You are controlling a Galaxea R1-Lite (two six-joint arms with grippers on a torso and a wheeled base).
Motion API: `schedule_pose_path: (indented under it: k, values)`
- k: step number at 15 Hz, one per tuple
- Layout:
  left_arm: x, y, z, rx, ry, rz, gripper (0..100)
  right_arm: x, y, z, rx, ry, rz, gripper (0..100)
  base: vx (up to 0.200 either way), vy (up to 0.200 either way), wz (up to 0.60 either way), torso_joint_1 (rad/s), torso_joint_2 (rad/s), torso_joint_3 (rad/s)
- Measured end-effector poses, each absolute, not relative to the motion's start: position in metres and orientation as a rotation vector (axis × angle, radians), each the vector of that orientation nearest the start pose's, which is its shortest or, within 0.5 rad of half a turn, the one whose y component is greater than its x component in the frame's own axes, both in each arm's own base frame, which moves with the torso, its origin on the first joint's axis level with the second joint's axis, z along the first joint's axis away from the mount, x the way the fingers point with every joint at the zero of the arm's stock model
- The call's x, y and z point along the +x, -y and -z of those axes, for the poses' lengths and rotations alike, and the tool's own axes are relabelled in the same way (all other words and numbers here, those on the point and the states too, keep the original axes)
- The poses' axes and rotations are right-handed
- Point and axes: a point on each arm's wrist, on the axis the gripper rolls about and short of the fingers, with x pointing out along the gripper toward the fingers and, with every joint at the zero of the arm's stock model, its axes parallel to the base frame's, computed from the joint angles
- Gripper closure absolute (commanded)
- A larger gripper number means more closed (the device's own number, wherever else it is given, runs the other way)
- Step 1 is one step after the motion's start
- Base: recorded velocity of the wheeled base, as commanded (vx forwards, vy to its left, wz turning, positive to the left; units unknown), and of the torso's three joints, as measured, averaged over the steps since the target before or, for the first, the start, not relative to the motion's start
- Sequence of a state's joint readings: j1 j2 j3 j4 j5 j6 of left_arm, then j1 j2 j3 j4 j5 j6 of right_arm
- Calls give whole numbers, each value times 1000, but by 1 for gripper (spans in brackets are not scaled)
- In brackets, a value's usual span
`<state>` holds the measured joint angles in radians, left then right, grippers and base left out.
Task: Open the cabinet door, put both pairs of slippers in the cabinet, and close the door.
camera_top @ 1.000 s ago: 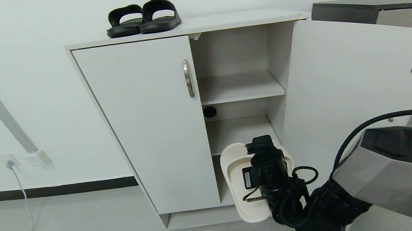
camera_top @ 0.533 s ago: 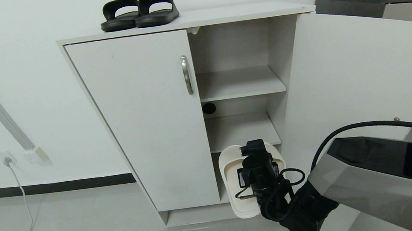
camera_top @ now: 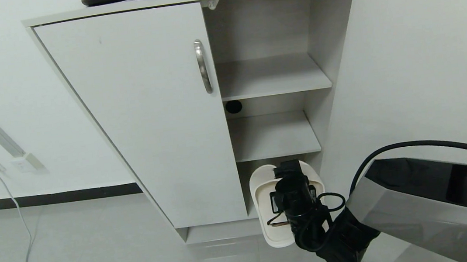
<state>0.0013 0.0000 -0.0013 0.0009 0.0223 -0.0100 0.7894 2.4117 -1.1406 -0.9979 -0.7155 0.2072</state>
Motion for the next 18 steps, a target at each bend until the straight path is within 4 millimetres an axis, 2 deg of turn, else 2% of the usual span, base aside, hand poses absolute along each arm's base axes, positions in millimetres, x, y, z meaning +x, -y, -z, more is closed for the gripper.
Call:
schedule_pose_path:
  k: [4, 12, 18]
  values:
    - [-23, -1, -76, -13, 1, -25, 100, 325, -303, -32, 36, -96, -54, 100, 0, 0, 0, 0, 0, 0]
    - [-23, 0, -76, -13, 1, -24, 100, 328, -303, -28, 22, -86, -44, 100, 0, 0, 0, 0, 0, 0]
    - [-23, 0, -76, -12, 1, -24, 100, 329, -302, -33, 16, -57, -43, 100, 200, 0, 0, 2, 3, 1]
